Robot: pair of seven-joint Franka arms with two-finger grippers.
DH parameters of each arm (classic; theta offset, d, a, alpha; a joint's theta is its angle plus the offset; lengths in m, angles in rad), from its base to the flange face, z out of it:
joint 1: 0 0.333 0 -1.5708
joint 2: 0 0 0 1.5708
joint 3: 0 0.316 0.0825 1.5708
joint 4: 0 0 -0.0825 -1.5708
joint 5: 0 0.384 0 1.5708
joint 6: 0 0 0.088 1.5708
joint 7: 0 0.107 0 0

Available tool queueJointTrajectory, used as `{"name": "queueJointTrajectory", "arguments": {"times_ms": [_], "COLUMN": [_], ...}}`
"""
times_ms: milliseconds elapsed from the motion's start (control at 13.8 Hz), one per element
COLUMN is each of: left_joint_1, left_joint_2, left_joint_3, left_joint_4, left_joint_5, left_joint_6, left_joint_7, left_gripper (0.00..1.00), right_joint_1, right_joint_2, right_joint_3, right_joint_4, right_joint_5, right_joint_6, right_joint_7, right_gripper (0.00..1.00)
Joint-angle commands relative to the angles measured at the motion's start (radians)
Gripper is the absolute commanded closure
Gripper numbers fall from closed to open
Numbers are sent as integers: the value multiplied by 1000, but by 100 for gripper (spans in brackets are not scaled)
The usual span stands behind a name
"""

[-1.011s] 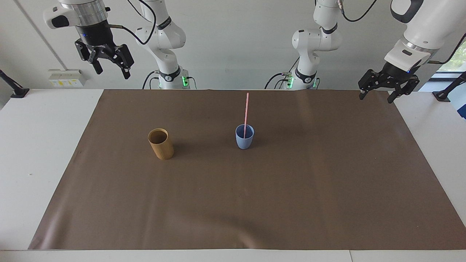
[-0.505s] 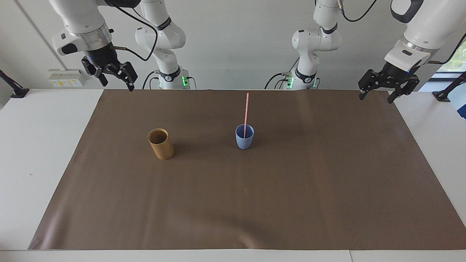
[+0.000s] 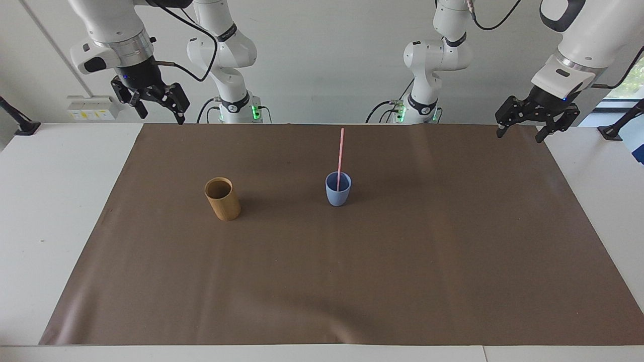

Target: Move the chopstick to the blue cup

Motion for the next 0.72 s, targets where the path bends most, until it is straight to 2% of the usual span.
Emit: {"name": "queueJointTrajectory", "arguments": {"times_ms": [0,650], "left_joint_1": [12,12], "left_joint_2": [3,3], "left_joint_3": [-7,-9], "left_joint_4": [20,19], "left_joint_5": [4,4], "left_joint_6": [-23,-23], "left_joint_7": [4,4], "left_gripper": [0,0], "right_joint_1": [-42,-20], "right_joint_2": [7,-8], "right_joint_3": [30,30], "right_joint_4": [6,8], "right_joint_5": [22,19], "right_joint_6": [-1,-73], "right_joint_7": [-29,-26], "right_gripper": [0,0]}}
